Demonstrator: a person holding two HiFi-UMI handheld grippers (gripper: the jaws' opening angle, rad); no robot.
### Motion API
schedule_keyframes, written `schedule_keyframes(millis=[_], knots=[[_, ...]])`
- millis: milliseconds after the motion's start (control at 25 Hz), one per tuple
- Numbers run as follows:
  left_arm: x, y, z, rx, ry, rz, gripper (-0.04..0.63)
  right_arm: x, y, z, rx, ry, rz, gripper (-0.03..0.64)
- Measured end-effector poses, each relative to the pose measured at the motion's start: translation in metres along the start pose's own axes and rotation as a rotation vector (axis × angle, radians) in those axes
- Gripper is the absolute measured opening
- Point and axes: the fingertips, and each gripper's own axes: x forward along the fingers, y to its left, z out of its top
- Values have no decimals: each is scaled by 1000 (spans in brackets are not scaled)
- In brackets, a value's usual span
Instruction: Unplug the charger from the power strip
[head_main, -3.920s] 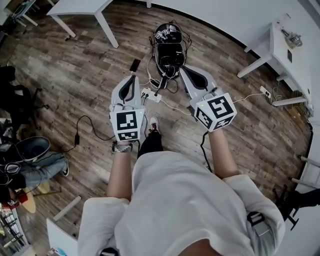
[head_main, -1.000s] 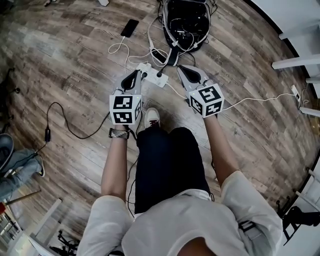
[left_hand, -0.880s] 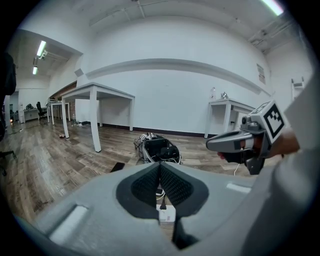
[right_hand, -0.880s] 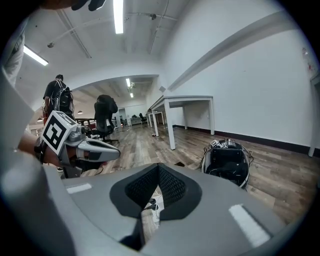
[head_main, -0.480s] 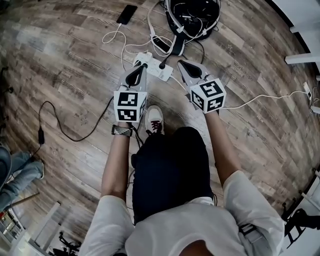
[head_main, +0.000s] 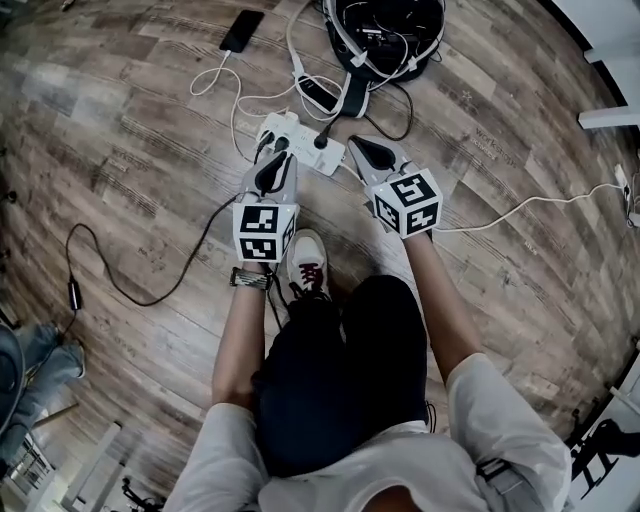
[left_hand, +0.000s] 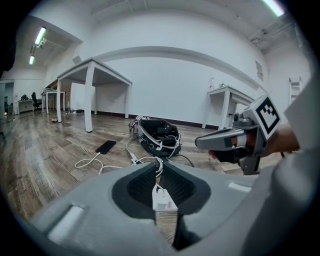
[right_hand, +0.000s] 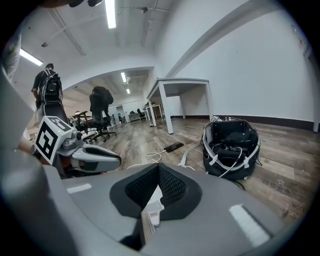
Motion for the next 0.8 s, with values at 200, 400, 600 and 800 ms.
schedule_keyframes(millis=[200, 400, 600, 800], knots=[[23, -11, -30, 75, 16, -38, 60, 18, -14, -43, 9, 51, 6, 2], [43, -7, -67, 95, 57, -55, 80, 40, -22, -82, 32, 79, 32, 2], [62, -9, -104, 88, 106, -90, 124, 71, -31, -112, 42, 98, 33, 2], [75, -11, -121, 92, 110, -94, 143, 85, -39, -138, 71, 128, 16, 2]])
